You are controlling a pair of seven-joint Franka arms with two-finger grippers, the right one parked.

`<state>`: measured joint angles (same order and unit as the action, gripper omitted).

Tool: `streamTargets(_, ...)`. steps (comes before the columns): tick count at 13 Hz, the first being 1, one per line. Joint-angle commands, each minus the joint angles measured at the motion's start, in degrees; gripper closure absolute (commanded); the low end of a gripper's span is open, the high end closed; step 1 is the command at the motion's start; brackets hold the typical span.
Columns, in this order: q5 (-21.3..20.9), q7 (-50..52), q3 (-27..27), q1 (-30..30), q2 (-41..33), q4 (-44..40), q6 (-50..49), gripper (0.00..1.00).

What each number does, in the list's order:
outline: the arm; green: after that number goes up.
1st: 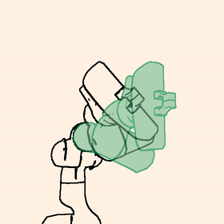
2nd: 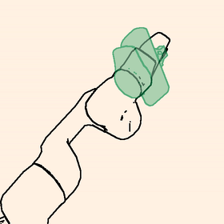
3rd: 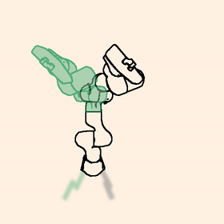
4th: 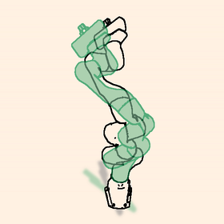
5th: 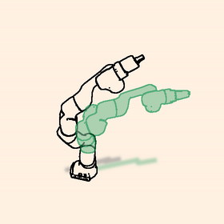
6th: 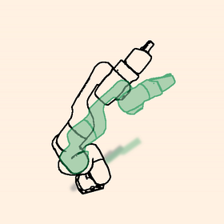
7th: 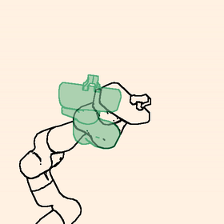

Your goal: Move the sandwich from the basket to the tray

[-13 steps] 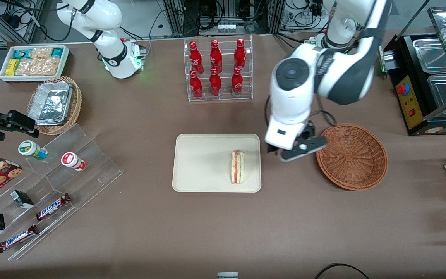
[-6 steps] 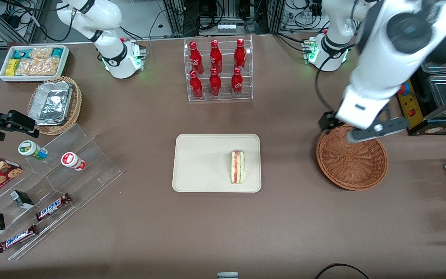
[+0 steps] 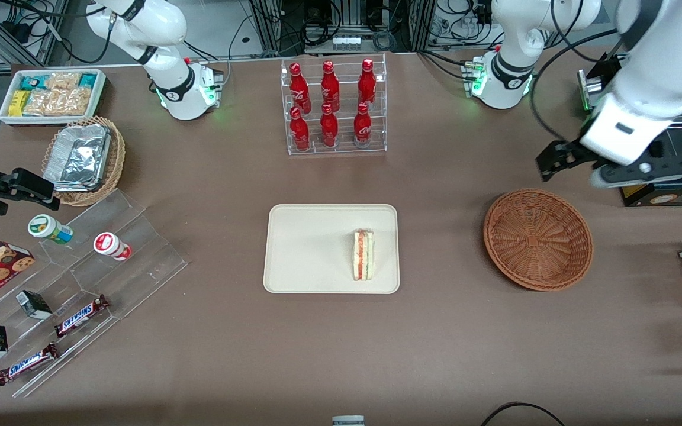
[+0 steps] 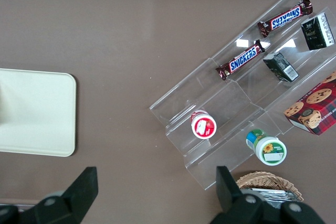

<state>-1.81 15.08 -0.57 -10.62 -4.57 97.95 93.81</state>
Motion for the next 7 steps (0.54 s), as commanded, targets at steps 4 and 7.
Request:
streamTargets(4, 2.1, -7.9, 1.1, 9.2, -1.4, -0.2, -0.6, 0.0)
streamTargets(7, 2.1, -10.1, 0.7, 9.8, 0.6, -2.9, -0.6, 0.0)
